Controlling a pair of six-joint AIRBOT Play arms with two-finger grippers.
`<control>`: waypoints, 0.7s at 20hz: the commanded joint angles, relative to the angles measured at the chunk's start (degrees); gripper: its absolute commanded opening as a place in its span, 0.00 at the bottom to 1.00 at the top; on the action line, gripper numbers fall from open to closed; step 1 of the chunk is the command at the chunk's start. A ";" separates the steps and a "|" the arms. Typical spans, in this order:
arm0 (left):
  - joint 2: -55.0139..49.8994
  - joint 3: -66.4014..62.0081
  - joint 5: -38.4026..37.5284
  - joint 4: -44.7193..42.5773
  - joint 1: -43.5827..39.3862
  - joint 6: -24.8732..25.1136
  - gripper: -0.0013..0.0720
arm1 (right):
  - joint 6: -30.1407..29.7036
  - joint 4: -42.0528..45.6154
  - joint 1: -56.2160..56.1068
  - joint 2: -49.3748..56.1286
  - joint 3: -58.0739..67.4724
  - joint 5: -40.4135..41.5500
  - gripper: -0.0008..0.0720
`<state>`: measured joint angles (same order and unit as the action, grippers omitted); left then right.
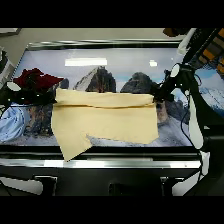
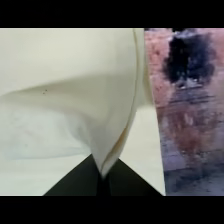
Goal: Fold the clothes and pants, and hang the long-sleeved shirts on hangers.
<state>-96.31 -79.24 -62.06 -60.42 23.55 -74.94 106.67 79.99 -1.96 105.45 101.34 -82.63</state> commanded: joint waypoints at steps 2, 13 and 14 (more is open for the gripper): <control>-0.59 0.00 -2.03 -2.21 -0.48 -1.16 0.07 | 2.89 5.14 -1.57 1.51 -0.02 -1.92 0.12; 11.63 13.14 -10.93 -0.35 12.52 0.63 0.73 | -17.05 -6.56 17.64 -15.17 -9.97 -8.09 0.68; 14.71 18.91 -9.66 0.96 14.14 0.63 0.73 | -18.18 -9.99 20.48 -17.88 -14.84 -6.80 0.68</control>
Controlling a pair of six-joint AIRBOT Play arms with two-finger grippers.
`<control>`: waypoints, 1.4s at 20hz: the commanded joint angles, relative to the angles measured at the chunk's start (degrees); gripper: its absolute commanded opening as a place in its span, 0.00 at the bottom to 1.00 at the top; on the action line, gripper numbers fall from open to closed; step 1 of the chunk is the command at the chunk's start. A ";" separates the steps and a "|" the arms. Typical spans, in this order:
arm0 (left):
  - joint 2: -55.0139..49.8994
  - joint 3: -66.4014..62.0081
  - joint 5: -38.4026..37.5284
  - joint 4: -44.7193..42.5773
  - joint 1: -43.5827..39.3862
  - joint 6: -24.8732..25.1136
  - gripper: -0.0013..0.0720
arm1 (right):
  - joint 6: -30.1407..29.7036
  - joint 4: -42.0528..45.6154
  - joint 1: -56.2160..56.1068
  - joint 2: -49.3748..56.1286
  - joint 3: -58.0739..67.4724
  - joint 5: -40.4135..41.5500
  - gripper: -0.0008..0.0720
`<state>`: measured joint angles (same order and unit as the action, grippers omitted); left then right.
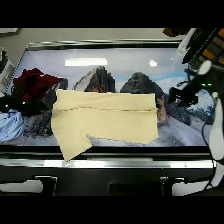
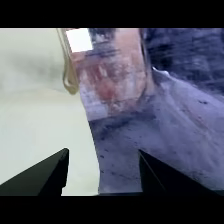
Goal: Fold the clothes and pants, and hang the long-sleeved shirts on hangers.
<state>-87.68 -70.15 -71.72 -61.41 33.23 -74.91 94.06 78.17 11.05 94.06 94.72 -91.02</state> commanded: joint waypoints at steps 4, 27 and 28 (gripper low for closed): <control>16.31 28.57 4.98 8.15 6.32 2.03 0.73 | -9.51 -19.06 12.79 -16.17 -27.65 9.01 0.68; 18.27 43.21 4.85 14.95 5.97 6.01 0.04 | -18.88 -23.54 12.37 -20.15 -44.59 11.06 0.68; 18.27 43.21 4.74 14.95 5.97 6.01 0.04 | -19.15 -23.50 12.37 -19.93 -46.97 11.78 0.68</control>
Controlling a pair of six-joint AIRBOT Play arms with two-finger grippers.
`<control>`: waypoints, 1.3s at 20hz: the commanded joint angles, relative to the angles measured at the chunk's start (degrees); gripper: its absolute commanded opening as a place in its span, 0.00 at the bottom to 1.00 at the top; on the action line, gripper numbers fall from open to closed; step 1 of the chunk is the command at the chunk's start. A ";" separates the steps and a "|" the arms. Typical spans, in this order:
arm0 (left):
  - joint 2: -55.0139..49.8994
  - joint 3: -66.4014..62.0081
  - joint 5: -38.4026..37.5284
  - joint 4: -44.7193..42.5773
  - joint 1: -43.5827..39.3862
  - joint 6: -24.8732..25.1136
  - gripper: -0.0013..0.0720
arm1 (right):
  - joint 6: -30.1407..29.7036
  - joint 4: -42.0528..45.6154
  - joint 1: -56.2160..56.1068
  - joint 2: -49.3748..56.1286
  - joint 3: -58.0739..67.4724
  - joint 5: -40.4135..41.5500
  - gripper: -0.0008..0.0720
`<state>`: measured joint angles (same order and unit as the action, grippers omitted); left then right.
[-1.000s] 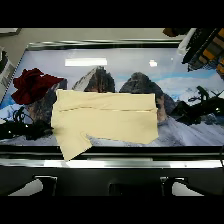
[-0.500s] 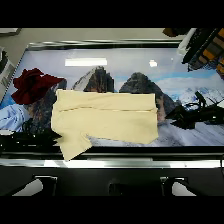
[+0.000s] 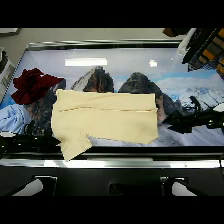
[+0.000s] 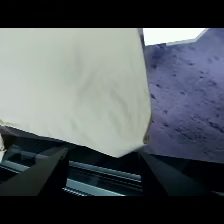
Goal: Fold the clothes and pants, and hang the long-sleeved shirts on hangers.
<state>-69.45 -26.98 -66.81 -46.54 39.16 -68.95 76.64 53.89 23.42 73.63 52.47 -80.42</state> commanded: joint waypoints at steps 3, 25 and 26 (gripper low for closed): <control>0.04 0.04 -0.26 0.09 0.04 0.02 0.04 | -3.32 -2.49 -0.04 0.55 -11.54 4.35 0.63; 2.01 -2.14 -2.45 0.35 0.09 -1.66 0.04 | -6.36 -12.22 -0.15 -0.61 -19.85 8.22 0.05; 3.89 -3.23 -4.26 -0.57 0.11 -4.04 0.04 | -6.16 -10.95 -0.15 -2.21 -19.85 6.80 0.05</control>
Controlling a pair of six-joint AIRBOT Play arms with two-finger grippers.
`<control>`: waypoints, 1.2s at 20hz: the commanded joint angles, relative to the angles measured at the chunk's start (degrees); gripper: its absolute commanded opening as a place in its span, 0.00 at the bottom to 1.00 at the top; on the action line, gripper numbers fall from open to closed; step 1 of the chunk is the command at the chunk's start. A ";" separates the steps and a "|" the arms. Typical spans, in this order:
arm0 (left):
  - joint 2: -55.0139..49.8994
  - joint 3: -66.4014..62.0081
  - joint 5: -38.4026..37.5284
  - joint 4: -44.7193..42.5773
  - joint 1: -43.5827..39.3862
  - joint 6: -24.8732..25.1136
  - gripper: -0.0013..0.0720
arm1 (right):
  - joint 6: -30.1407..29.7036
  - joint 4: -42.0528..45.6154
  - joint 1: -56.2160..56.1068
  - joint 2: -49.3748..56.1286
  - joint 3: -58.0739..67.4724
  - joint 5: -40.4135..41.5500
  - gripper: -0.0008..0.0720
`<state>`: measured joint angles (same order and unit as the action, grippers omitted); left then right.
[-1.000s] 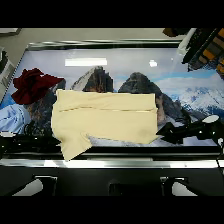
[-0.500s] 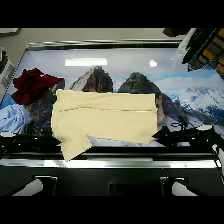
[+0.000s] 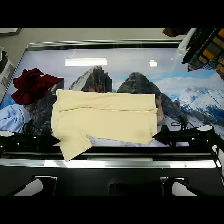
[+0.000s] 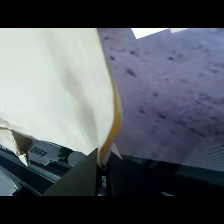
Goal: Fold the clothes and pants, and hang the long-sleeved shirts on hangers.
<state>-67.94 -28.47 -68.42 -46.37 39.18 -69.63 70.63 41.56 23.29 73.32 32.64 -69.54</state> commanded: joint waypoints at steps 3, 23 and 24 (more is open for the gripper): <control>13.46 -3.61 -6.78 -7.98 0.07 -13.79 0.03 | 6.60 10.51 -0.02 -11.37 -0.02 -8.35 0.05; -7.80 -31.30 12.81 6.97 -16.17 -10.16 0.03 | 7.39 -3.23 -5.07 2.43 18.12 6.54 0.05; -11.10 -34.07 13.31 6.99 -16.87 -10.49 0.03 | 8.81 -2.67 -6.69 4.13 19.06 9.14 0.05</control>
<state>-69.52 -55.40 -58.43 -39.92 25.58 -80.49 79.26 40.03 19.99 71.77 48.80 -66.48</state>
